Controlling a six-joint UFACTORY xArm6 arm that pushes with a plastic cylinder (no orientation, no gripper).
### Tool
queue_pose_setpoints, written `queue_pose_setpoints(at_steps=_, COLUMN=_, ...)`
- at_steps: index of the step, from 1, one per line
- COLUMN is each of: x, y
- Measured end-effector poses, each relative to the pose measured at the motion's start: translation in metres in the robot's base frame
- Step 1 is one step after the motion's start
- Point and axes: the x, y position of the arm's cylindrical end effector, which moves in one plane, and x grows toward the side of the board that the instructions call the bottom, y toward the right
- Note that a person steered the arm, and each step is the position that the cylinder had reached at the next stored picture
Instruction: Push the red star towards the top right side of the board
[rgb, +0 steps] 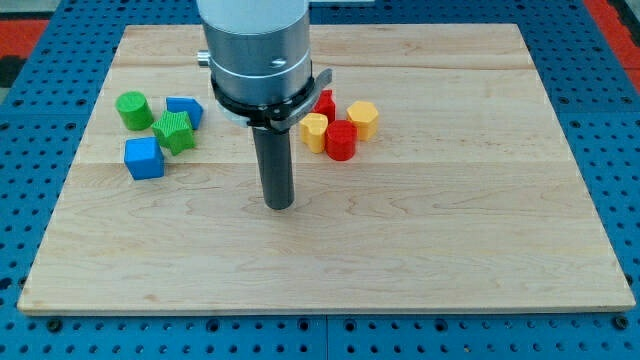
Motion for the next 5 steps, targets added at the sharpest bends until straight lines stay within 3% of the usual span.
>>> queue_pose_setpoints(at_steps=3, x=0.013, y=-0.019)
queue_pose_setpoints(at_steps=5, x=-0.037, y=-0.012)
